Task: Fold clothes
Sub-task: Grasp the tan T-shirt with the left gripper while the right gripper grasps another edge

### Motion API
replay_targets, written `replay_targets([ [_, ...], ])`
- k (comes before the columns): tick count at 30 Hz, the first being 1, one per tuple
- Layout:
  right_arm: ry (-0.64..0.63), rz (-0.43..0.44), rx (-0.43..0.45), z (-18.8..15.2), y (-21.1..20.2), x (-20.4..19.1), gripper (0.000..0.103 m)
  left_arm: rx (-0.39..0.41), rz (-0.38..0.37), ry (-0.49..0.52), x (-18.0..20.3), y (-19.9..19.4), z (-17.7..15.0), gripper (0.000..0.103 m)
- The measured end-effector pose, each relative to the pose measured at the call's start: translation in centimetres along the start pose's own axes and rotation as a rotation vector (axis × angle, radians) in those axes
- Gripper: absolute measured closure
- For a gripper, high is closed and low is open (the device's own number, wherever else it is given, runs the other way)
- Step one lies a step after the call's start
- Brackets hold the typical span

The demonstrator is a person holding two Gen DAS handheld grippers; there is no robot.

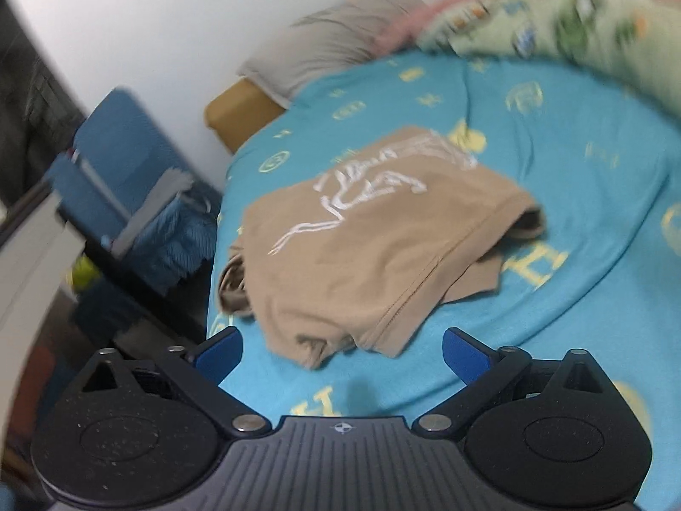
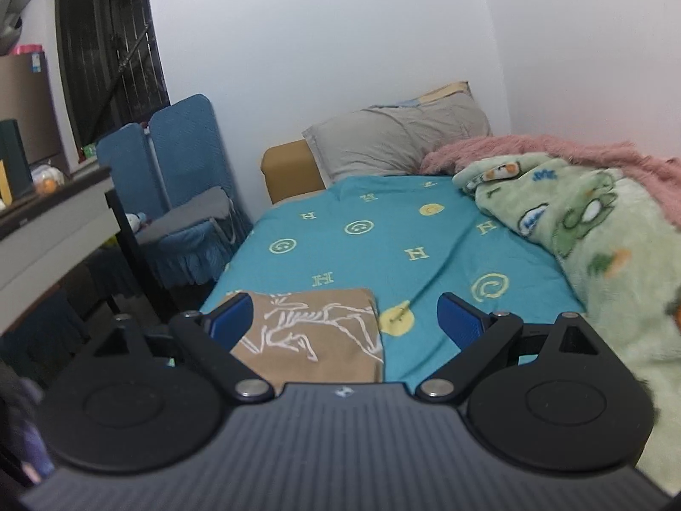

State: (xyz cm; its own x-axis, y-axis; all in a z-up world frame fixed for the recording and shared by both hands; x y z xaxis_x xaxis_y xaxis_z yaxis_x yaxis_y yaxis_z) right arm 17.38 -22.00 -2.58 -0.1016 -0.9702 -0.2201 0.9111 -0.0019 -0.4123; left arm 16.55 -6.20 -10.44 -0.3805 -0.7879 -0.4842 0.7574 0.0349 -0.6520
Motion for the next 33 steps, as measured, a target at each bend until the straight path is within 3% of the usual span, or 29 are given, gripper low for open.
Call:
replay_targets([
  [3, 0.052, -0.005, -0.036, -1.4, 2.2, 1.5, 0.008, -0.007, 0.060, 0.107, 1.1, 3.0, -0.8, 0.006],
  [7, 0.141, -0.003, -0.138, -3.5, 4.6, 3.5, 0.008, -0.008, 0.031, 0.113, 1.7, 5.1, -2.2, 0.011],
  [9, 0.157, 0.004, -0.149, -3.8, 5.0, 3.8, 0.008, 0.016, 0.048, 0.115, 1.8, 5.4, -2.0, 0.012],
  [10, 0.150, 0.005, -0.142, -3.8, 5.2, 3.7, 0.008, 0.015, 0.052, 0.107, 1.8, 5.7, -1.9, 0.016],
  [13, 0.138, 0.003, -0.143, -3.7, 6.1, 3.5, 0.008, 0.014, 0.064, 0.083, 1.9, 6.5, -1.6, 0.047],
  [15, 0.144, 0.004, -0.154, -3.8, 6.8, 3.5, 0.008, 0.015, 0.068, 0.062, 1.8, 7.0, -1.4, 0.057],
  [17, 0.139, -0.008, -0.165, -4.1, 7.3, 3.6, 0.008, 0.031, 0.058, 0.007, 1.0, 6.6, -1.2, 0.073],
  [20, 0.131, -0.026, -0.184, -4.7, 8.1, 3.8, 0.008, 0.086, 0.039, -0.121, -1.0, 4.5, -0.7, 0.088],
  [24, 0.106, -0.017, -0.201, -5.9, 8.6, 2.9, 0.008, 0.185, -0.028, -0.328, -4.9, 1.4, 0.0, 0.090],
  [27, 0.018, 0.019, -0.214, -7.4, 9.0, 0.7, 0.008, 0.256, -0.078, -0.473, -7.6, -0.7, 0.4, 0.090],
  [33, -0.190, 0.103, -0.240, -10.3, 10.9, -5.0, 0.008, 0.270, -0.119, -0.550, -9.4, -0.8, 0.0, 0.090],
])
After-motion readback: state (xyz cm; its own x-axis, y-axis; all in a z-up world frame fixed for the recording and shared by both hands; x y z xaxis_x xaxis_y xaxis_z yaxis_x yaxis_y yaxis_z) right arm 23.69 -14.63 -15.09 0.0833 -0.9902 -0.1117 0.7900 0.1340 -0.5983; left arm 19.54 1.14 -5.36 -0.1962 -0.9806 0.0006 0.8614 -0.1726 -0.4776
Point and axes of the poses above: each gripper's, at about its wrist camera, not at the fingertips, and y roughly the way its jaws point, x to its right, z to its top, the point moved 2 cm from there along y, roughly the way its jaws point, and after that the axes turned 6 degrees about -z, right-handed, at the moved point
